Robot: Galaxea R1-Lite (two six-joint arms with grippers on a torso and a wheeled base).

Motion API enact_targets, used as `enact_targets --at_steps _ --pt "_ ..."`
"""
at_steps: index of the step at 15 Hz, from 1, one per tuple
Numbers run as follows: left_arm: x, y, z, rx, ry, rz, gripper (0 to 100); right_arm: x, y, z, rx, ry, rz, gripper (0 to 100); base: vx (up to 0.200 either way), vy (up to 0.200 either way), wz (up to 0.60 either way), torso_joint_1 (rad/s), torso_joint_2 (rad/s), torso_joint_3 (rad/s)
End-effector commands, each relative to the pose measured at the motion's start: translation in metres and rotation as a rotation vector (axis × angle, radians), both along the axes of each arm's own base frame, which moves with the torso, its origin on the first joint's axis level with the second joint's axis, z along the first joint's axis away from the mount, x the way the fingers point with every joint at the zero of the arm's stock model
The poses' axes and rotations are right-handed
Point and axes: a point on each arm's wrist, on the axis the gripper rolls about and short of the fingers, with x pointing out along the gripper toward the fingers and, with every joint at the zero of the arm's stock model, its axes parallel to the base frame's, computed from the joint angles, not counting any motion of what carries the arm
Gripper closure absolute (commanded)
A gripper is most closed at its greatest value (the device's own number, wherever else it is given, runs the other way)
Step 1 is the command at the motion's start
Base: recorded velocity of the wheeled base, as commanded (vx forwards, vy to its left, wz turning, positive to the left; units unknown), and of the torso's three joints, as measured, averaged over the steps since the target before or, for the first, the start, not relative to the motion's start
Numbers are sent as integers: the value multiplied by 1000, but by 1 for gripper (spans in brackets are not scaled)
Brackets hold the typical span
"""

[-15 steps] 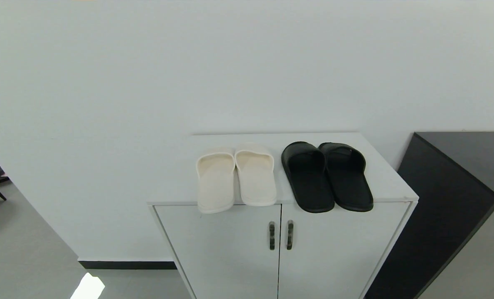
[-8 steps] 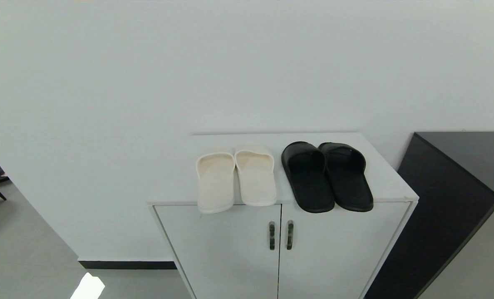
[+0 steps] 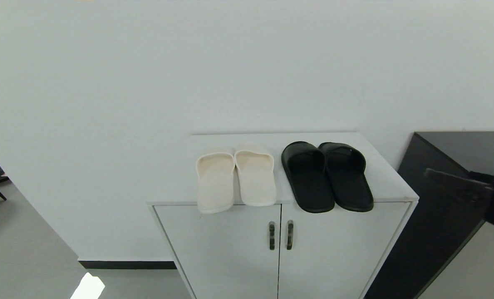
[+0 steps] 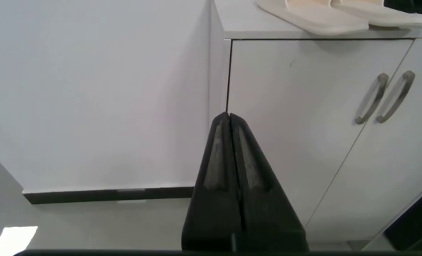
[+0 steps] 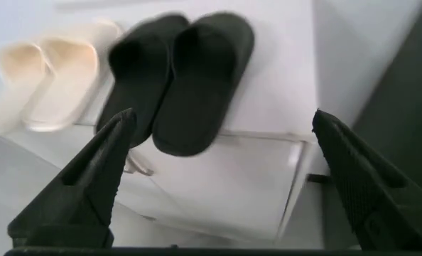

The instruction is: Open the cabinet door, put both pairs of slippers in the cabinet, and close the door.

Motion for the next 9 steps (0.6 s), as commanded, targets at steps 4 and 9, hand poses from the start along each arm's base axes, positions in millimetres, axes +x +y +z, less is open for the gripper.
enact_targets --at_steps 4,9 --pt "0 0 0 -1 1 0 100 58 83 -10 -49 23 39 0 0 0 0 0 0 0" --pt "0 0 0 -1 1 0 100 93 122 -25 -101 49 1 0 0 0 0 0 0 0"
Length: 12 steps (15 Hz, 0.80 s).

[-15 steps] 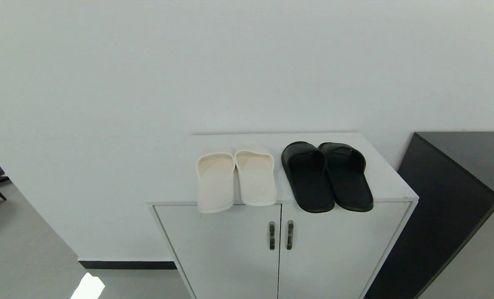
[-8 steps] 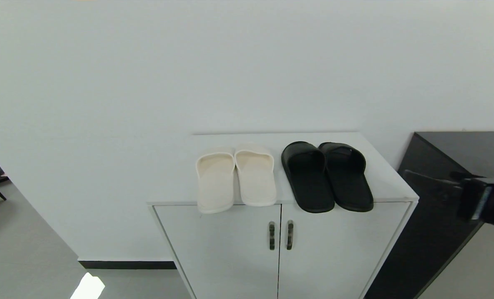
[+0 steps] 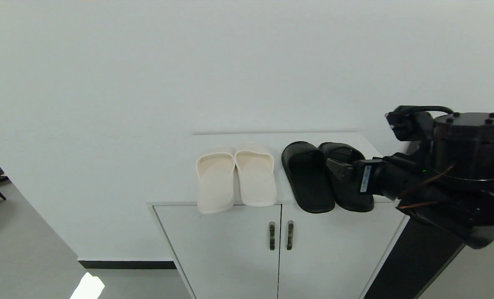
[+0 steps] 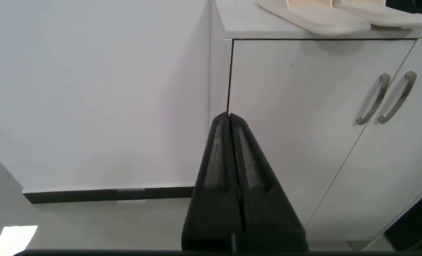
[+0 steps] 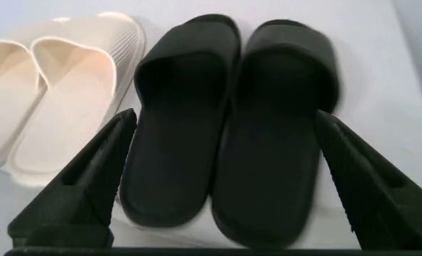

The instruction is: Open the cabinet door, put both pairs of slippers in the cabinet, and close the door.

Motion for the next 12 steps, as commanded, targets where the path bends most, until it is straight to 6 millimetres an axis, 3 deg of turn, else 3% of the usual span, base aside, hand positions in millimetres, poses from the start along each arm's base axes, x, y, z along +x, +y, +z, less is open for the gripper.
enact_targets --at_steps 1,7,12 --pt "0 0 0 -1 1 0 100 25 21 -17 -40 36 -19 0 0 0 0 0 0 0" --pt "0 0 0 -1 1 0 100 68 28 -39 -99 60 -75 0 0 0 0 0 0 0" --pt "0 0 0 -1 1 0 100 94 35 -44 -99 50 -99 0 0 0 0 0 0 0"
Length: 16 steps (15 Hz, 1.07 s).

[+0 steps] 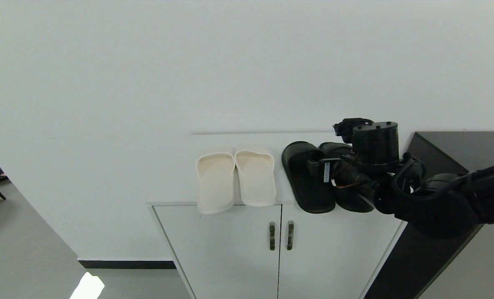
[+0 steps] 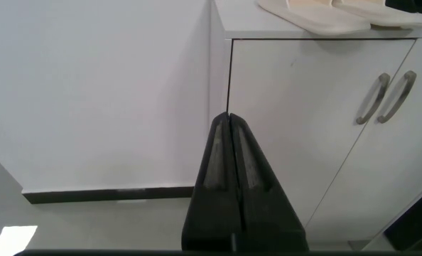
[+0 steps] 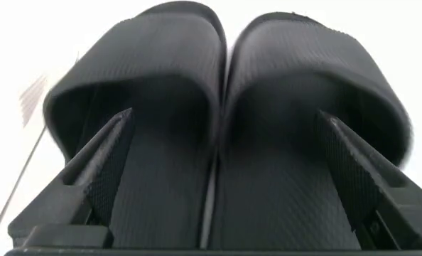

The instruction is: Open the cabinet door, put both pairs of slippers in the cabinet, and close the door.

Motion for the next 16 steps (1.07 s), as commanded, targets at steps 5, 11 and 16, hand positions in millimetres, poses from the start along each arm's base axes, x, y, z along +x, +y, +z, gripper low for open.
enact_targets --at_steps 5,11,16 --pt "0 0 0 -1 1 -1 100 37 16 -17 -6 -1 -21 0 0 0 0 0 0 0" --pt "0 0 0 -2 1 0 100 65 14 -21 -35 -31 -80 0 0 0 0 0 0 0" --pt "0 0 0 -2 1 0 100 70 11 -14 -26 -52 -97 100 0 0 0 0 0 0"
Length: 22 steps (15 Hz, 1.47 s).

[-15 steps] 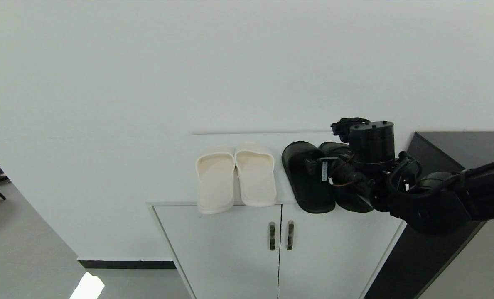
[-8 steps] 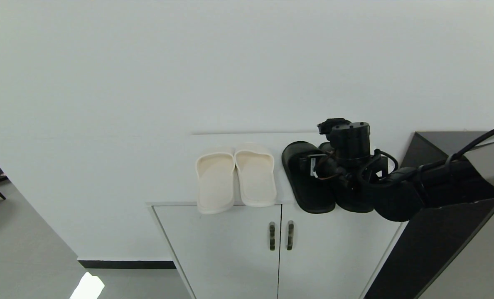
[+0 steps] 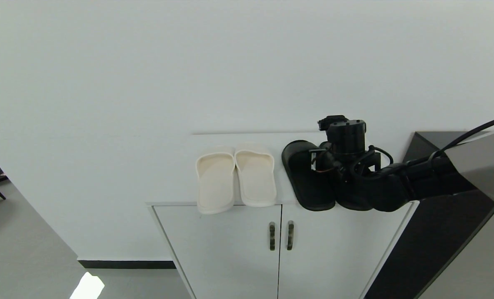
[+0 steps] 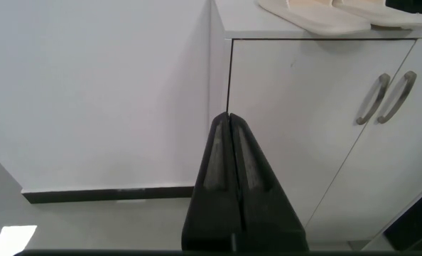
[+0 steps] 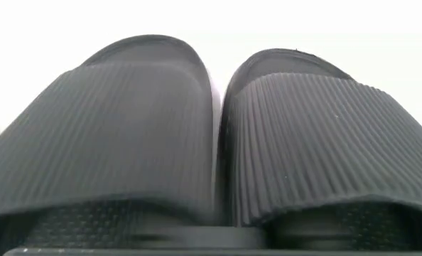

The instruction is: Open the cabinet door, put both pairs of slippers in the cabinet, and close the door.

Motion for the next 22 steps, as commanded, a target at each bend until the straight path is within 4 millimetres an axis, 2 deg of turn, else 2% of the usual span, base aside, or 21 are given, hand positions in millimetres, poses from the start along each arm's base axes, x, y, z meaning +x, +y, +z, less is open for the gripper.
enact_targets --at_steps 1,3,5,7,11,14,18,22 --pt "0 0 0 0 1 0 100 -1 0 5 7 -11 1 100 0 0 0 0 0 0" --pt "0 0 0 0 1 0 100 -8 0 15 20 -28 12 100 0 0 0 0 0 0" --pt "0 0 0 0 1 0 100 -23 1 26 30 -39 39 100 0 0 0 0 0 0" --pt "0 0 0 1 1 0 100 -61 -2 37 40 -24 118 100 0 0 0 0 0 0" --pt "0 0 0 0 1 0 100 -140 -23 56 113 -8 317 100 0 0 0 0 0 0" --pt "0 0 0 0 1 0 100 -181 -35 57 118 -2 400 100 0 0 0 0 0 0" --pt "0 0 0 1 1 0 100 -209 -44 53 154 22 525 100 0 0 0 0 0 0" --pt "0 0 0 0 1 -2 100 -213 -45 49 153 43 569 100 0 0 0 0 0 0"
